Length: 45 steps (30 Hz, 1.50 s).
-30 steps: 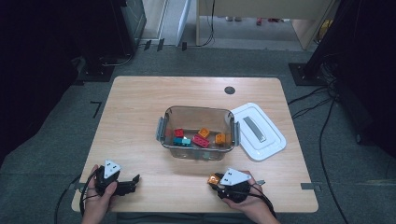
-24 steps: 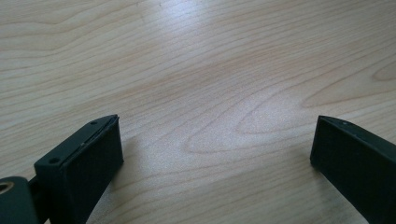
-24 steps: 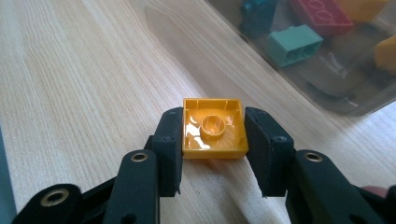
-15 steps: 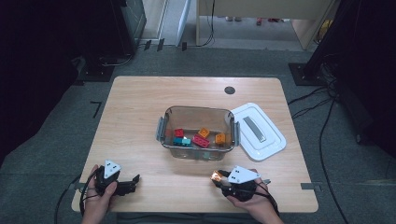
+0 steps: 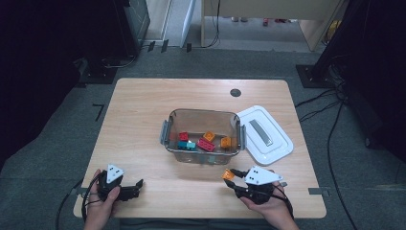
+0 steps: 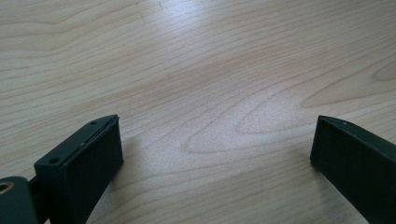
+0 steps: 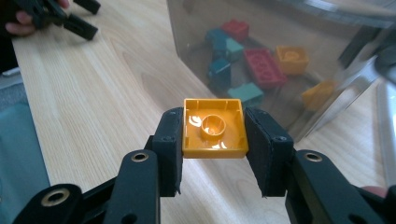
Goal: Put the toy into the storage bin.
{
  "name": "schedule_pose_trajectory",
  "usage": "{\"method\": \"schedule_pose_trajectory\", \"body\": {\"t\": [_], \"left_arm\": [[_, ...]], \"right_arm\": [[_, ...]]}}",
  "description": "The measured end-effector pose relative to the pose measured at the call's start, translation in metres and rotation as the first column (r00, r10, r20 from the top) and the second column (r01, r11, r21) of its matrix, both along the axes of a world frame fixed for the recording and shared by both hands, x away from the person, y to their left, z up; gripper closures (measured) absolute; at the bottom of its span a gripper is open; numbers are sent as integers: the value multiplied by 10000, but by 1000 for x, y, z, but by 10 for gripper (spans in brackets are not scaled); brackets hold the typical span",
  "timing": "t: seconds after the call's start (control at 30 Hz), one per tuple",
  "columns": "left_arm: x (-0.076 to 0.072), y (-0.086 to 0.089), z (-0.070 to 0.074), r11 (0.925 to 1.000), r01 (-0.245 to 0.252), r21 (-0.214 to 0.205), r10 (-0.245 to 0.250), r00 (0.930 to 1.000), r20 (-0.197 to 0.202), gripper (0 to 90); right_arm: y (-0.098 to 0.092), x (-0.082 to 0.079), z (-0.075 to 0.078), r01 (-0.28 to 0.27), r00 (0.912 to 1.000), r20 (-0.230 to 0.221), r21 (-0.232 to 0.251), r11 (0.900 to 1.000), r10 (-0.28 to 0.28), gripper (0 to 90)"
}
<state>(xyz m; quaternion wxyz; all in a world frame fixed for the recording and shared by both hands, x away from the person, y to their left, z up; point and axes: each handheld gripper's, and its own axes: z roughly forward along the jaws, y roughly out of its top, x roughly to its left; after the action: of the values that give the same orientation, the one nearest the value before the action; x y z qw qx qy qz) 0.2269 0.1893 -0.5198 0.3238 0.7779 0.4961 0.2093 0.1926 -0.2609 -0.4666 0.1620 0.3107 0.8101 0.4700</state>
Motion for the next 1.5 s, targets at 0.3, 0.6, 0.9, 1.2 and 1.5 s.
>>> {"method": "schedule_pose_trajectory", "body": {"t": [0.3,0.6,0.9,1.2,1.5], "left_arm": [[0,0,0,10000,1,0,-1,10000,0,21],[0,0,0,10000,1,-1,-1,10000,0,21],[0,0,0,10000,-1,0,1,10000,1,21],[0,0,0,10000,1,2,-1,10000,2,21],[0,0,0,10000,-8,-8,8,10000,6,21]], "right_arm": [[-7,-3,21,-74,9995,299,447,9990,60,599],[-10,-3,41,-86,9984,566,787,9969,41,599],[-9,-1,58,-273,9965,809,1022,9944,191,599],[-10,3,73,-323,9940,1075,1157,9928,198,600],[-9,11,85,-320,9911,1321,1375,9900,137,600]]}}
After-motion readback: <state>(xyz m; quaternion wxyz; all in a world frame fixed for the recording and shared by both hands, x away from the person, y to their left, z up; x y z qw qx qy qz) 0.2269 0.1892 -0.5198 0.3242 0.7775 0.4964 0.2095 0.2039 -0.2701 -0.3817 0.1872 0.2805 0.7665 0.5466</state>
